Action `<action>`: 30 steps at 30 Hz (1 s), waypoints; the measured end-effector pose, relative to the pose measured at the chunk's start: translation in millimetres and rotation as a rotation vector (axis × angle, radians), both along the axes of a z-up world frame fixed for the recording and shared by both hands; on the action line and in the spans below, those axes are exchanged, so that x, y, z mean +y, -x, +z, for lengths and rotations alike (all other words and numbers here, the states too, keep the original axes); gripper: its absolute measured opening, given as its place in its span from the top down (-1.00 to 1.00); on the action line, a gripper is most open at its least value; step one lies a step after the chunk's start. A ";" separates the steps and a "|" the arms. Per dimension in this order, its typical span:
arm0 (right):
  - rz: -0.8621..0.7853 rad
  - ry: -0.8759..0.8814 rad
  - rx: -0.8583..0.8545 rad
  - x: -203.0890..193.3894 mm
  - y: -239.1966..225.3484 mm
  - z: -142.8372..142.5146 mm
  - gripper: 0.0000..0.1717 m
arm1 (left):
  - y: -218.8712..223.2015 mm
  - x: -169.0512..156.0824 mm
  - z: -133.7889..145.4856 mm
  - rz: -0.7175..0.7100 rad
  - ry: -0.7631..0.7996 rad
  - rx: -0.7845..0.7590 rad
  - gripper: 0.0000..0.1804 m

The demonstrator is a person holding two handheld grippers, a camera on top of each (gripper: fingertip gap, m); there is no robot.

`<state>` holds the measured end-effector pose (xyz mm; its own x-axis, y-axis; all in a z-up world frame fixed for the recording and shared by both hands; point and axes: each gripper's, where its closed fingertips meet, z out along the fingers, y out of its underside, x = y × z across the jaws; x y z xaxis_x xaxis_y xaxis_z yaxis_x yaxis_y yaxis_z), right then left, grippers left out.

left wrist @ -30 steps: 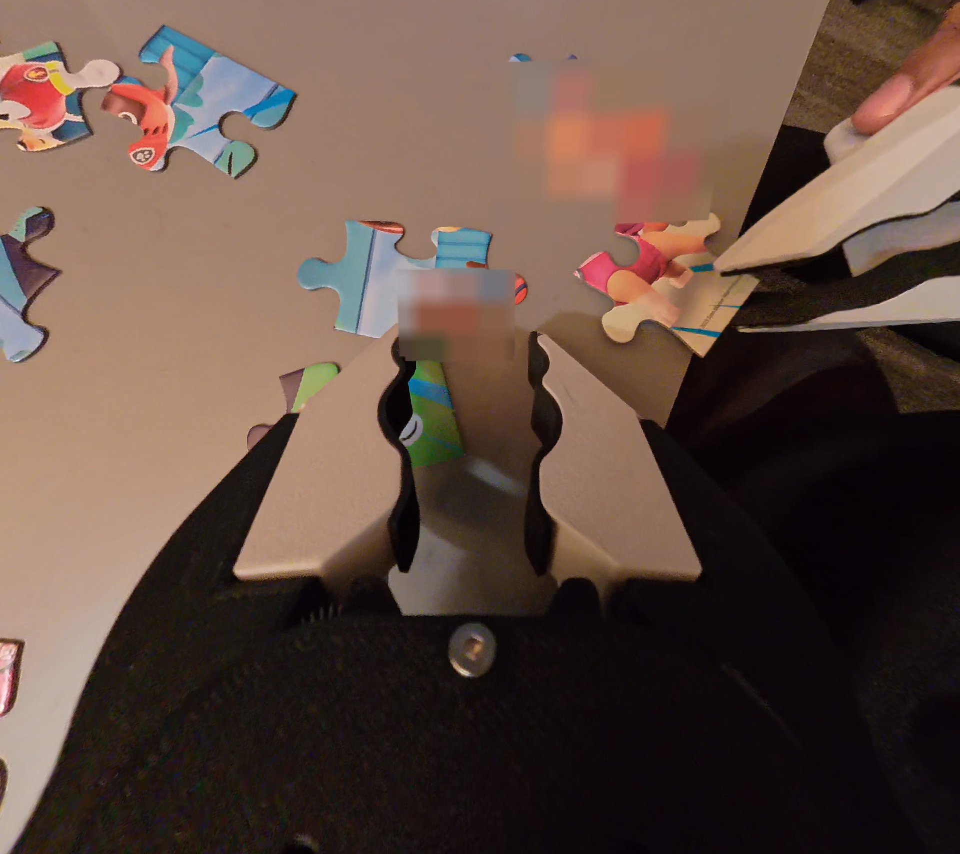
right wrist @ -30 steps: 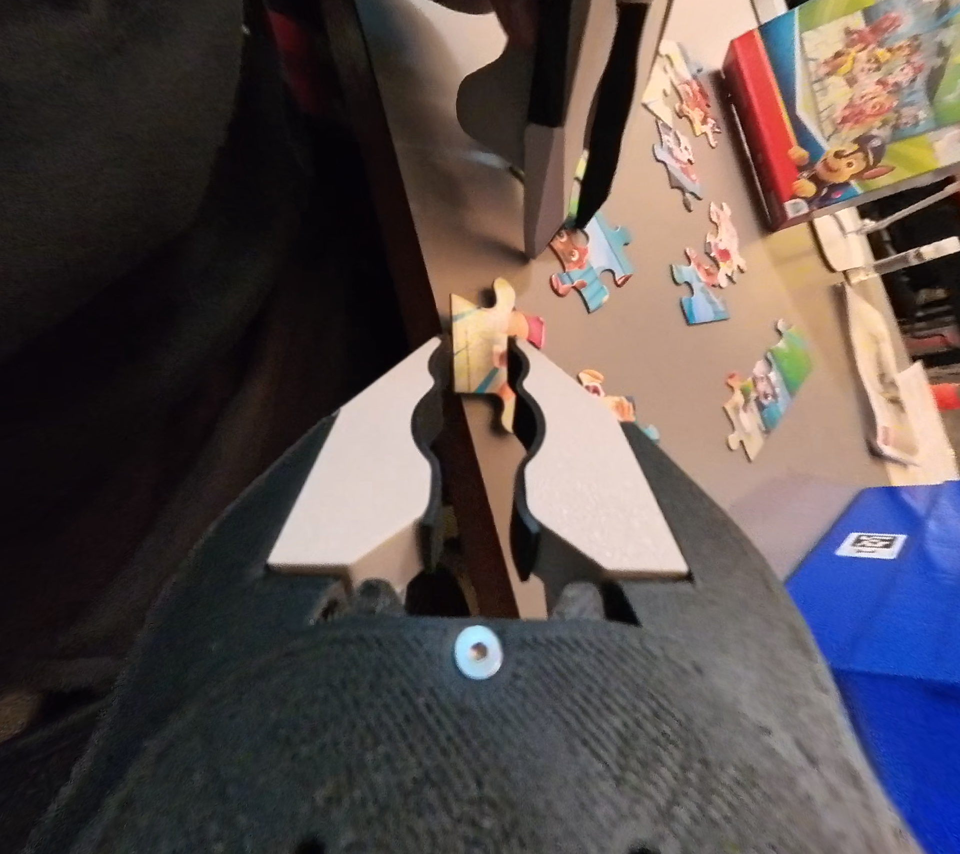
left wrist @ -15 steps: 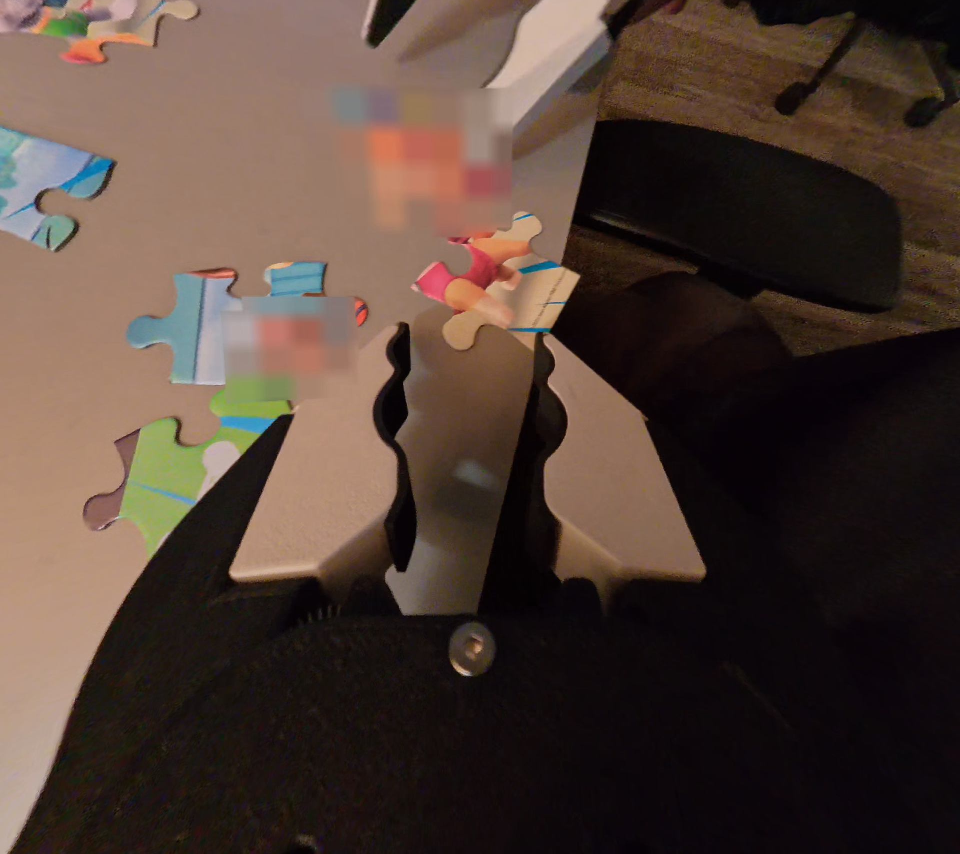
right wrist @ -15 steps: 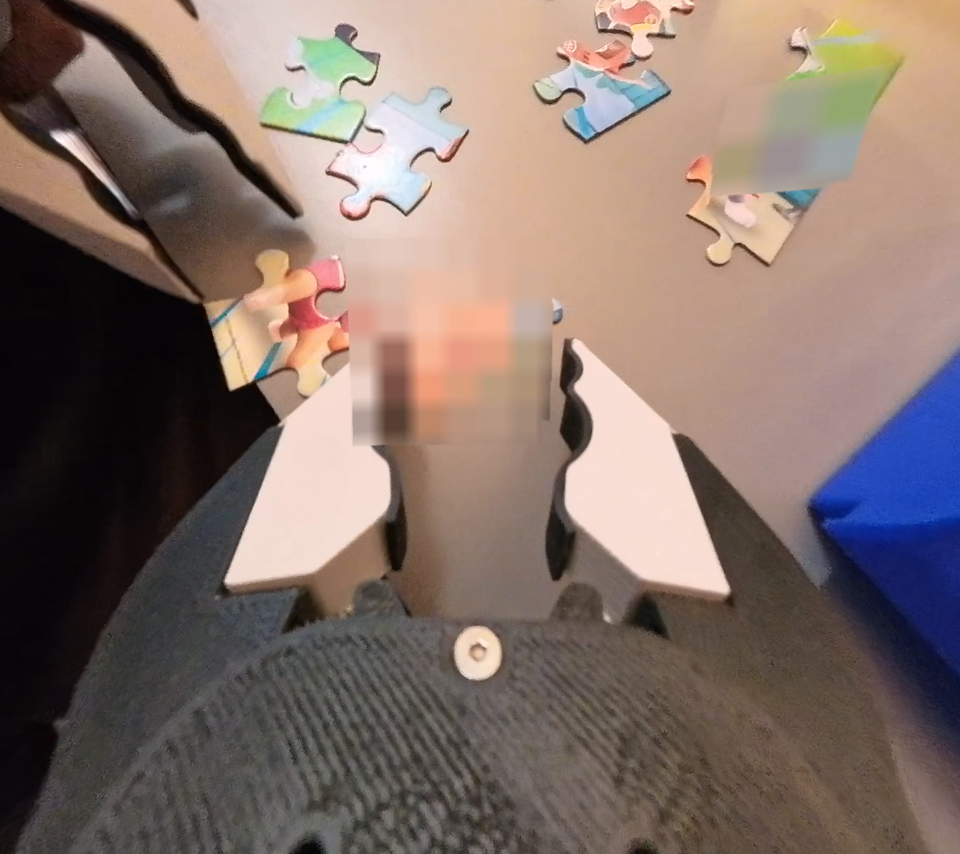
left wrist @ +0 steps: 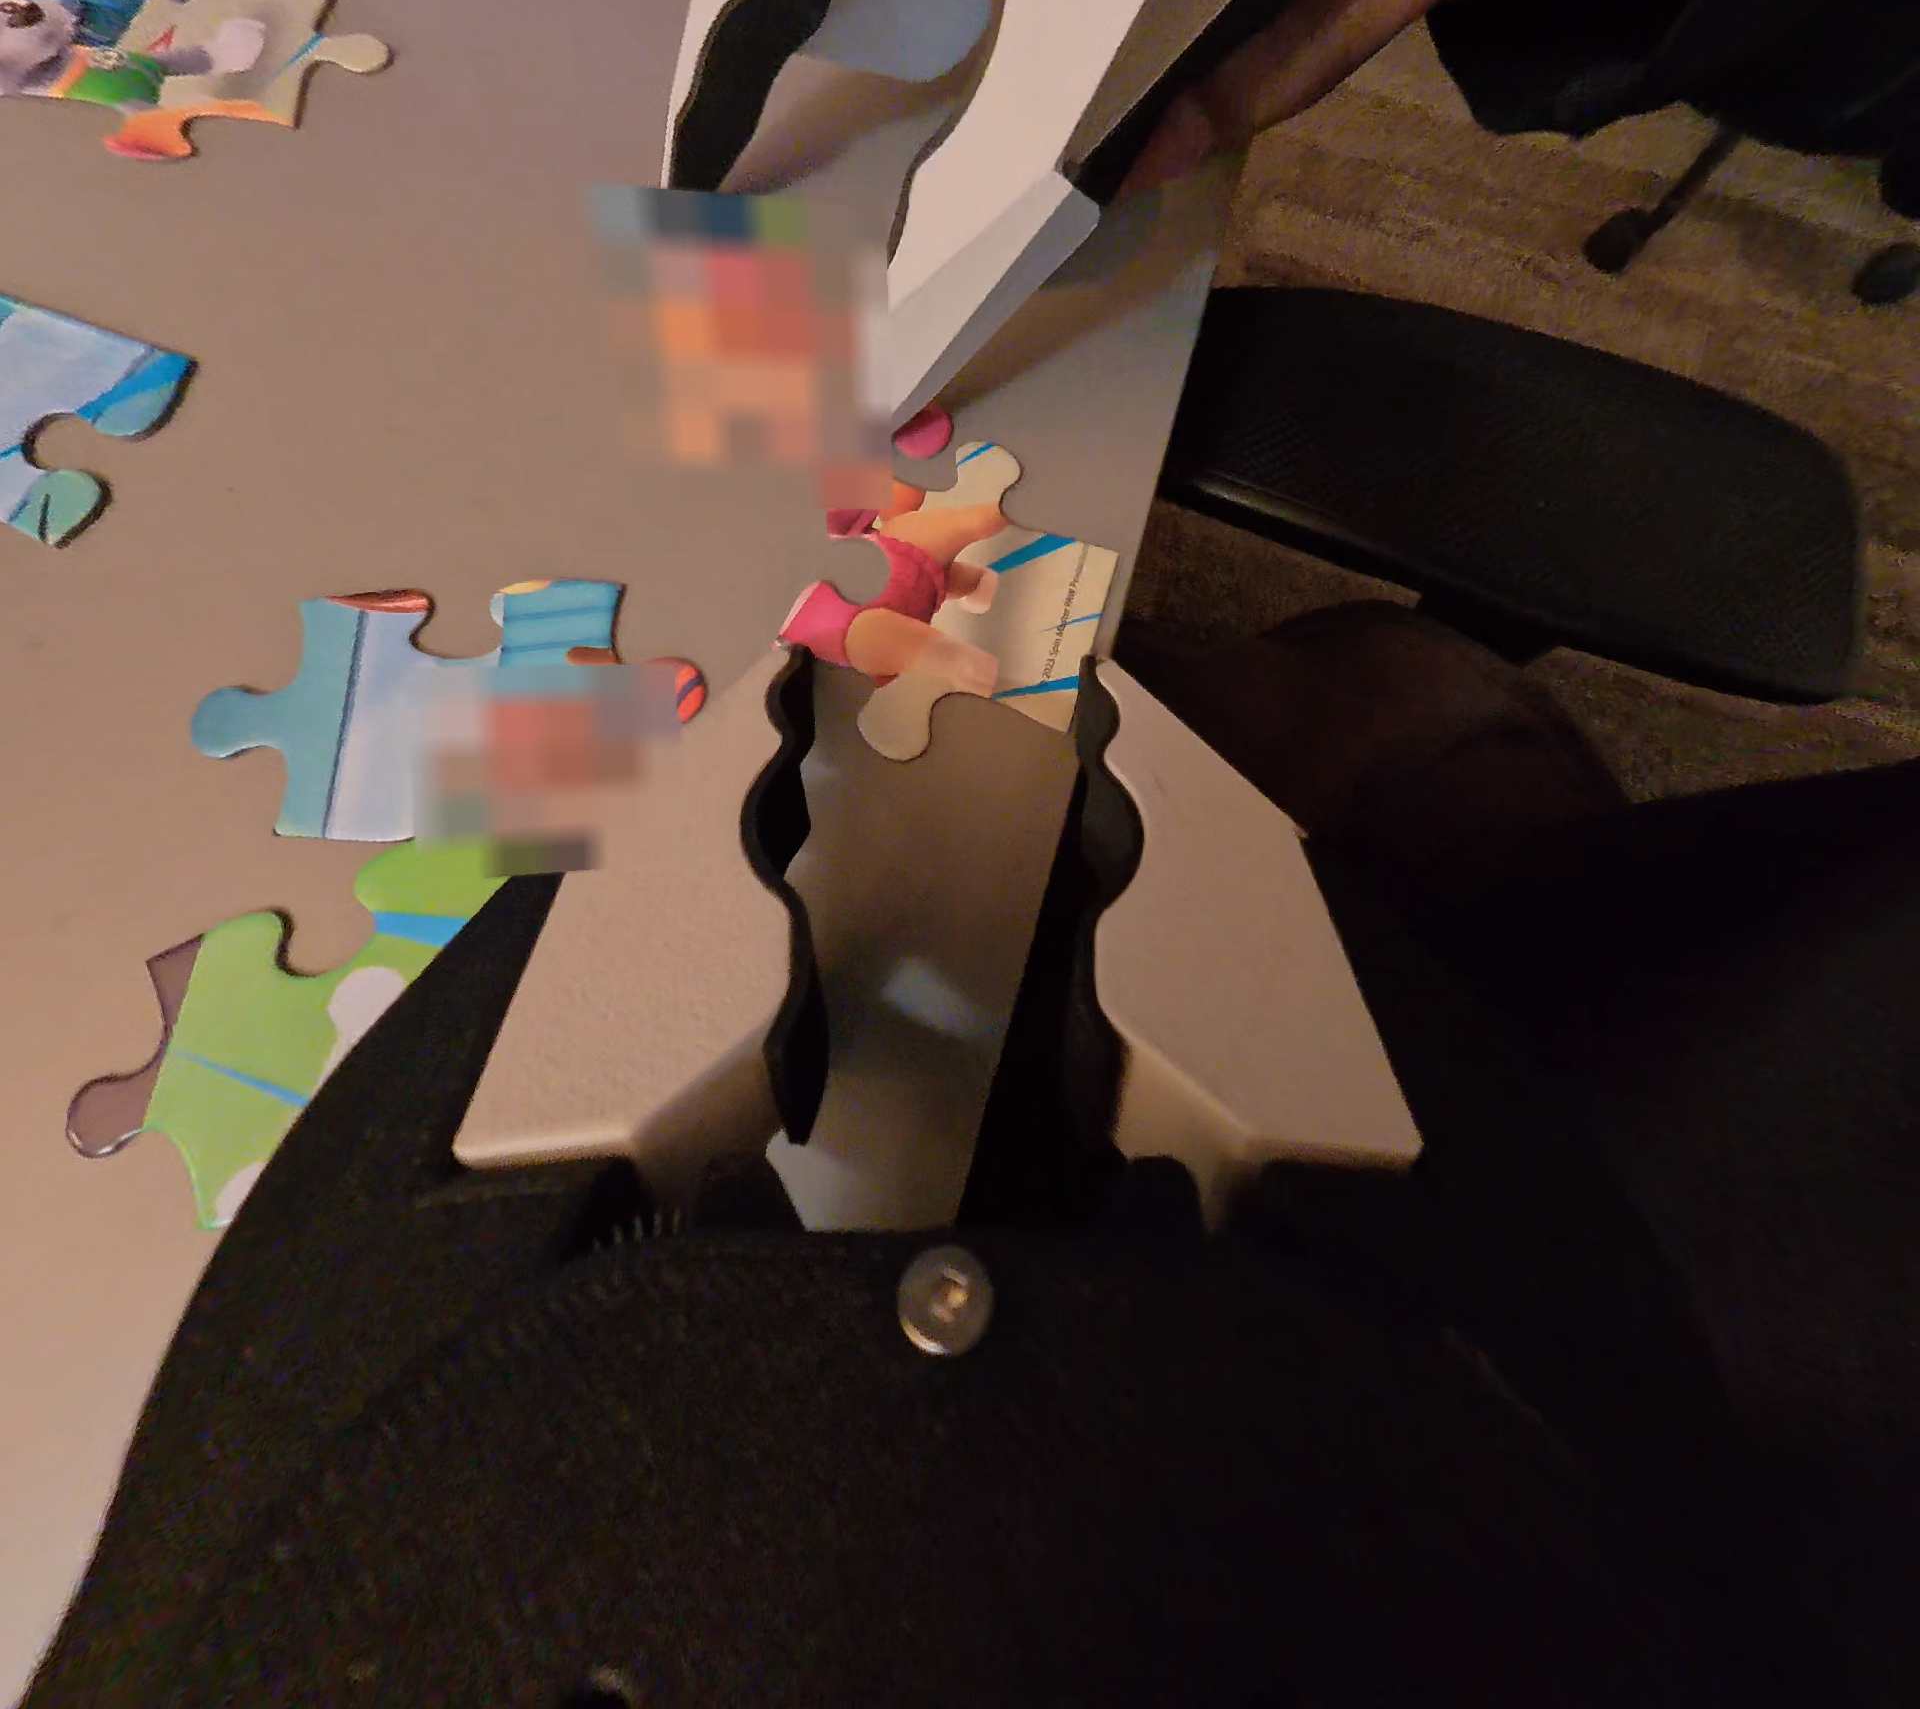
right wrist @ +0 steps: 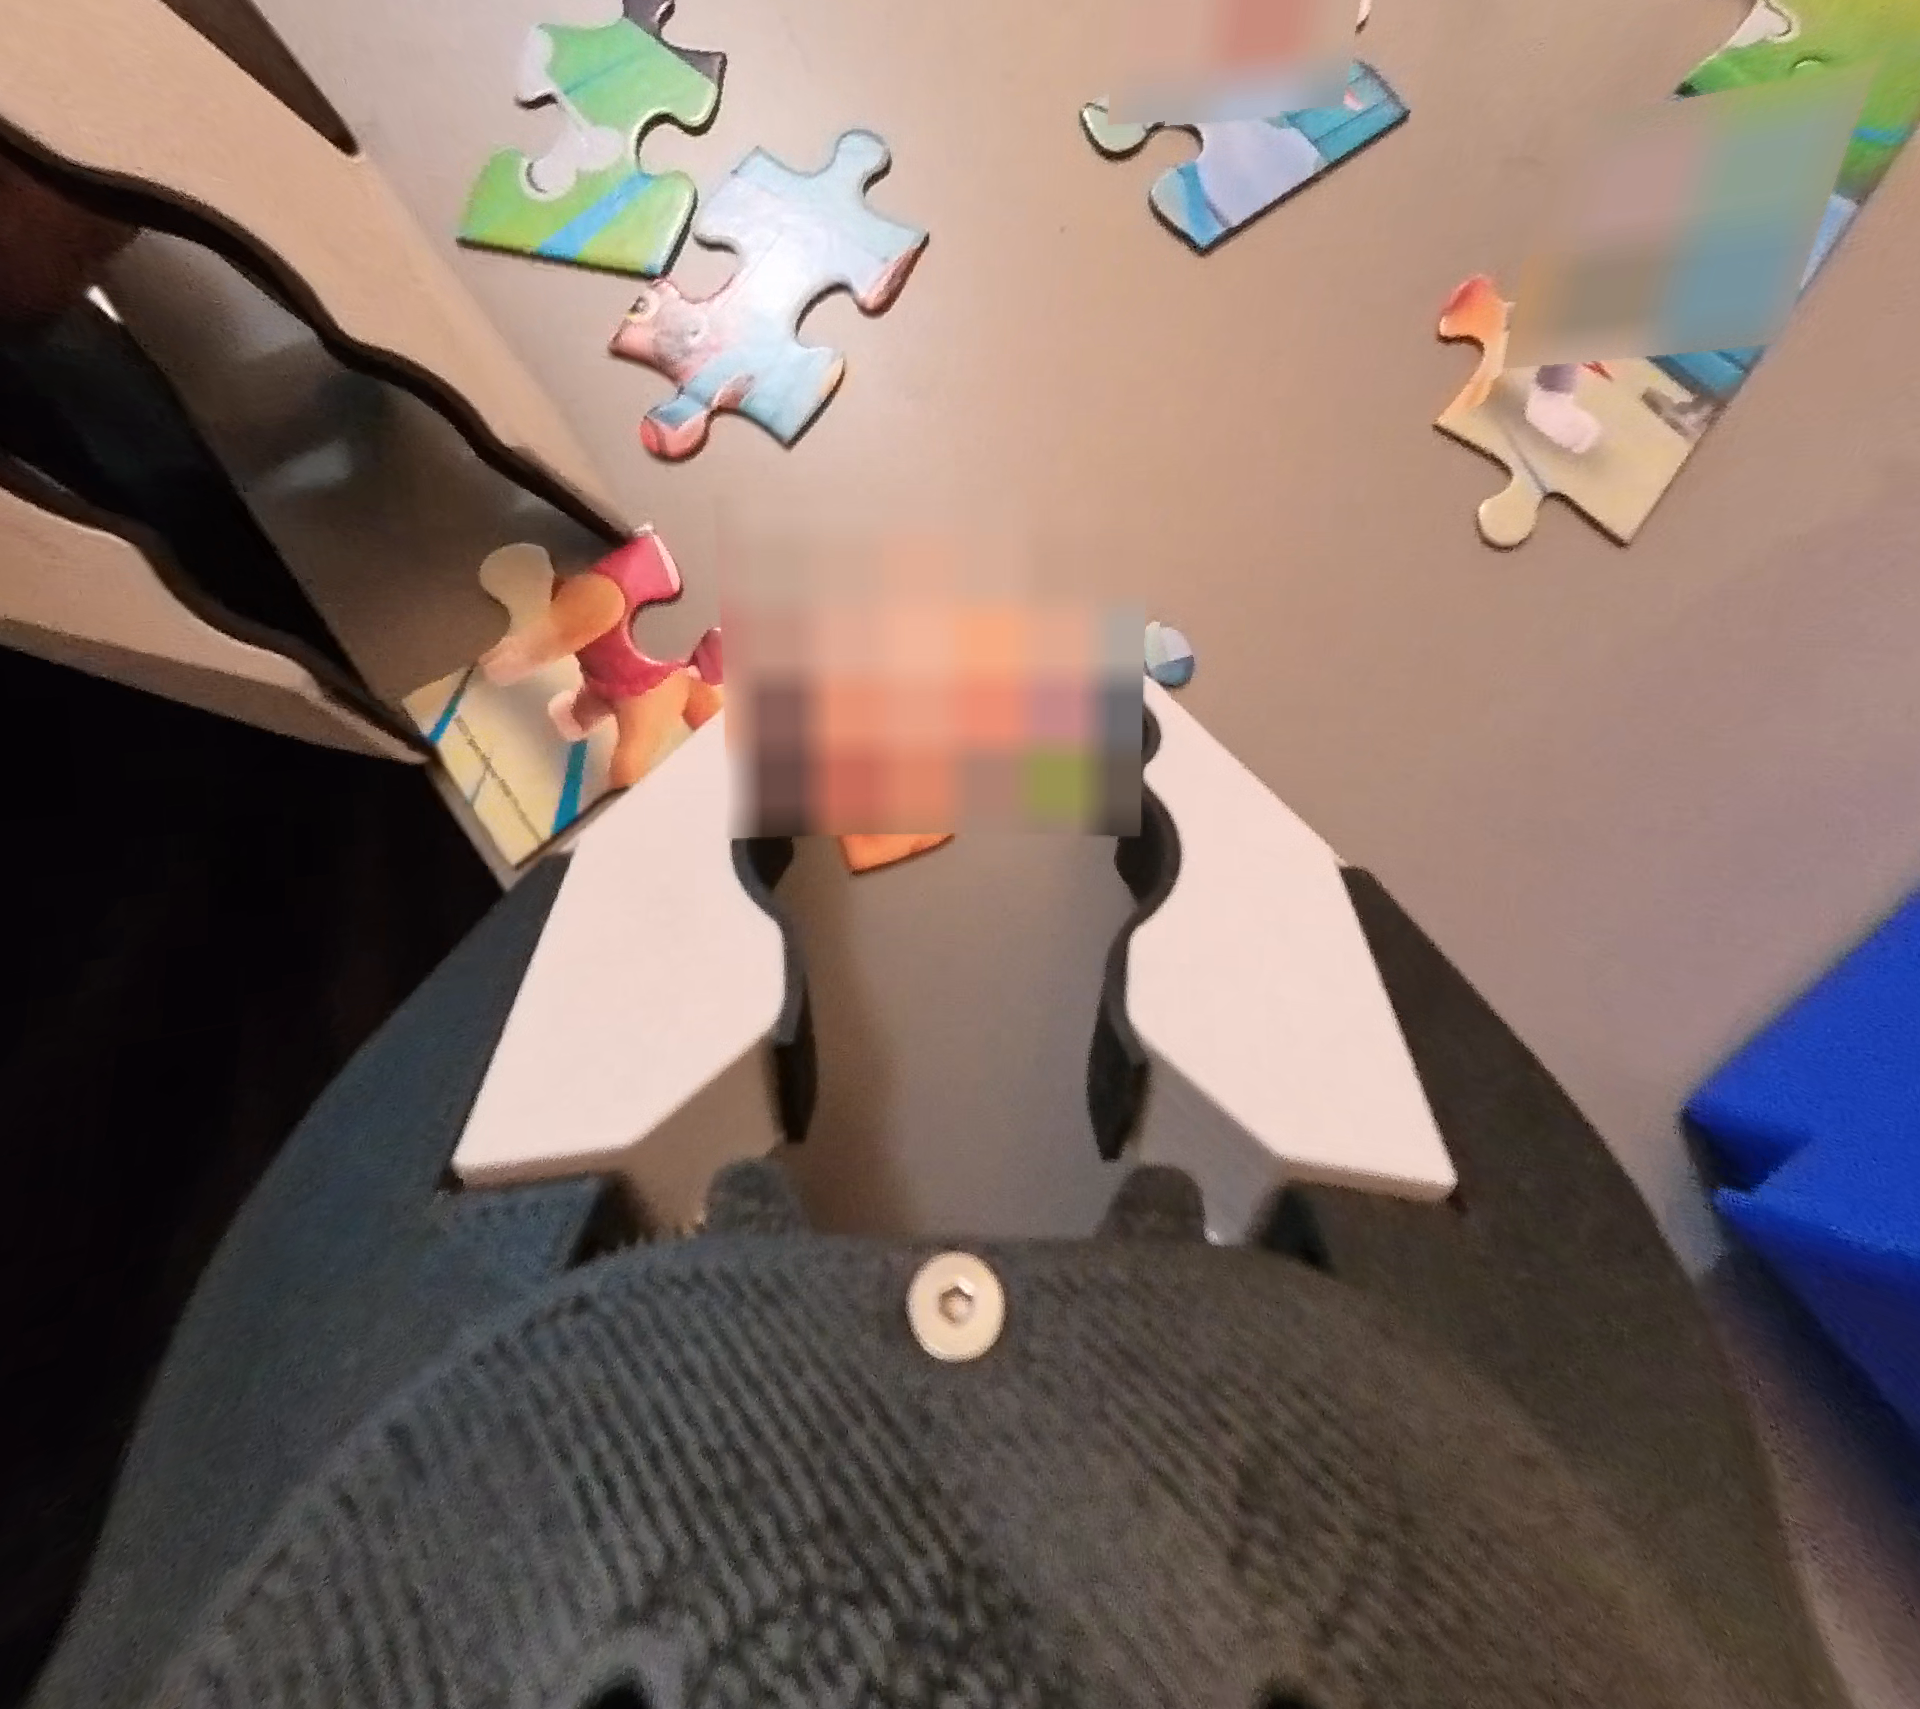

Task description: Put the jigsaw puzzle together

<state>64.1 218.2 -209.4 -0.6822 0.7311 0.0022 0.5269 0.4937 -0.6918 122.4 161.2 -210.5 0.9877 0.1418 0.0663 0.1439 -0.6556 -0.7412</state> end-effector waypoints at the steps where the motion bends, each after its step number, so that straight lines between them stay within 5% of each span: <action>1: -0.006 -0.001 0.000 0.5 2.6 0.1 0.29 | 2.8 0.9 -0.1 0.013 0.001 0.003 0.44; 8: -0.036 0.037 0.022 3.0 18.1 2.1 0.30 | 17.0 5.4 0.9 0.096 -0.003 -0.031 0.48; 10: -0.030 0.076 0.033 0.2 20.5 7.9 0.49 | 18.5 5.9 1.1 0.104 -0.005 -0.040 0.48; 20: -0.186 0.025 0.071 28.8 50.1 18.3 0.44 | 40.2 -2.7 11.0 0.178 -0.033 -0.034 0.48; 25: -0.263 0.103 -0.046 27.8 53.0 3.7 0.23 | 51.4 -9.3 15.3 0.209 -0.056 -0.052 0.48; 30: -0.207 0.005 -0.006 28.7 30.0 1.2 0.36 | 49.6 -8.8 16.6 0.184 -0.062 -0.063 0.48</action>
<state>34.1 247.0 -208.2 -0.5176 0.8556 -0.0056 0.6207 0.3710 -0.6907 72.8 152.4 -194.0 0.9392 0.3129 0.1413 0.3042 -0.5679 -0.7648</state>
